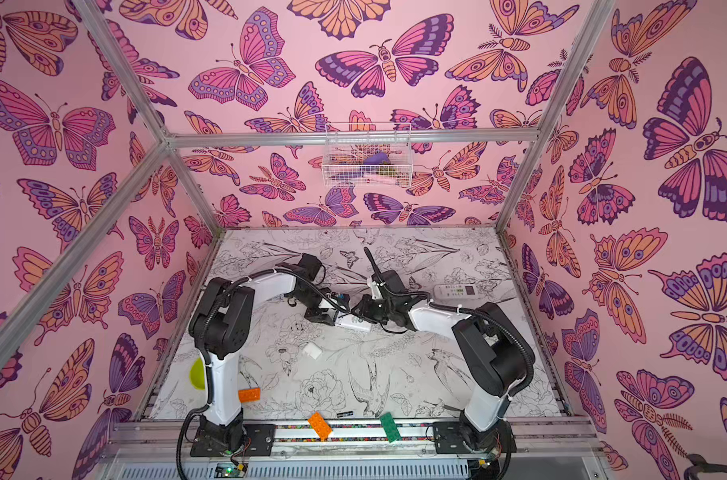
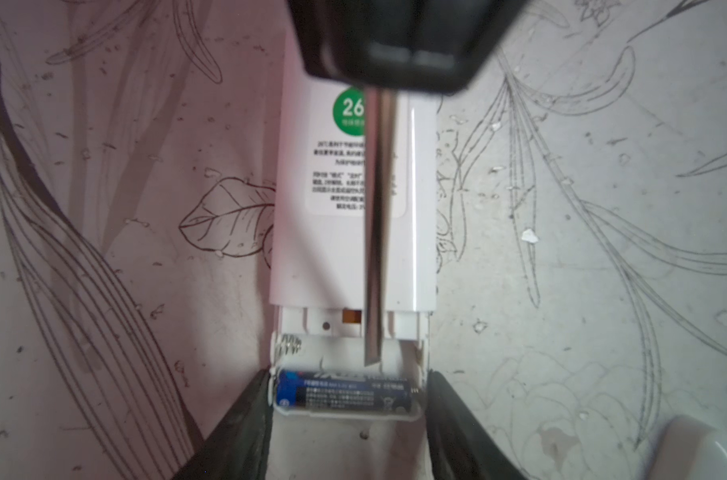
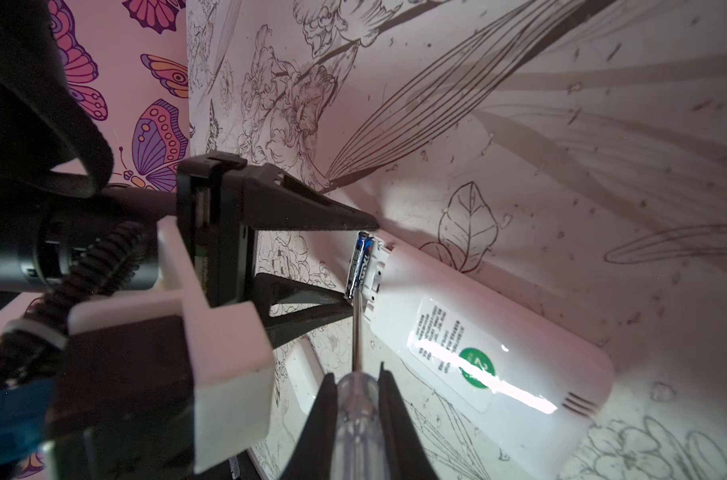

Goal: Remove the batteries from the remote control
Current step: 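Pry the remaining blue battery upward with the right gripper's screwdriver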

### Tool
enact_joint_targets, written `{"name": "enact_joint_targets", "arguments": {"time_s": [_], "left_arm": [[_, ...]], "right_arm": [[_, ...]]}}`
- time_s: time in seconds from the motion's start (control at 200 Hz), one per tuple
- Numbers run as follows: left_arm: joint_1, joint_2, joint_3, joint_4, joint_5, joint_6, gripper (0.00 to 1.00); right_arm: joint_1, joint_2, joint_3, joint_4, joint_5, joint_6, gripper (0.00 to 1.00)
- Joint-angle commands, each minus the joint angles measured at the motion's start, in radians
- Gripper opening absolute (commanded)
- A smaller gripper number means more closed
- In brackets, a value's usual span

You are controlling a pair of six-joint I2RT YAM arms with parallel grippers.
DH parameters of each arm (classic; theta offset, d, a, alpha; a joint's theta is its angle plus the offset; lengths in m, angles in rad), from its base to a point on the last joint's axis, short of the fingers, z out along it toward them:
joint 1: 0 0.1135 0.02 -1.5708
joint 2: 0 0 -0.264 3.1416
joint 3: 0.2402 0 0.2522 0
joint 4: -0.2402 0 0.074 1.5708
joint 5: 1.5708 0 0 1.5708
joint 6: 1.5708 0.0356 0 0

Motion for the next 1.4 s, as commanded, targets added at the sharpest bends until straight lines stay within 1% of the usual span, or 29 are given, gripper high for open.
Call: {"name": "enact_joint_targets", "arguments": {"time_s": [0.0, 0.085, 0.185, 0.326, 0.506, 0.646, 0.771, 0.932, 1.237, 1.392], "left_arm": [[-0.010, 0.014, -0.037, -0.042, -0.028, 0.022, 0.53], [-0.013, 0.005, -0.045, -0.042, -0.024, 0.033, 0.53], [-0.015, 0.011, -0.036, -0.042, -0.028, 0.027, 0.52], [-0.018, 0.008, -0.038, -0.042, -0.031, 0.031, 0.52], [-0.018, 0.006, -0.036, -0.041, -0.031, 0.028, 0.53], [-0.020, 0.010, -0.032, -0.041, -0.036, 0.029, 0.53], [-0.025, -0.001, -0.039, -0.040, -0.033, 0.036, 0.54], [-0.025, -0.001, -0.039, -0.040, -0.036, 0.031, 0.54], [-0.031, -0.010, -0.050, -0.040, -0.040, 0.034, 0.55], [-0.034, -0.014, -0.053, -0.040, -0.040, 0.033, 0.55]], "right_arm": [[0.008, 0.025, 0.027, 0.014, 0.018, 0.028, 0.00], [0.008, 0.023, 0.024, 0.015, 0.038, 0.027, 0.00], [0.008, 0.037, 0.047, -0.036, 0.062, 0.005, 0.00], [0.009, 0.056, 0.051, -0.024, 0.062, 0.016, 0.00], [0.011, 0.075, 0.078, -0.052, 0.065, 0.012, 0.00], [0.014, 0.094, 0.089, -0.063, 0.048, -0.002, 0.00], [0.014, 0.093, 0.078, -0.026, 0.030, 0.015, 0.00], [0.014, 0.100, 0.087, -0.033, 0.017, 0.000, 0.00], [0.012, 0.116, 0.063, 0.020, 0.005, 0.018, 0.00], [0.012, 0.132, 0.068, 0.013, -0.002, 0.012, 0.00]]}}
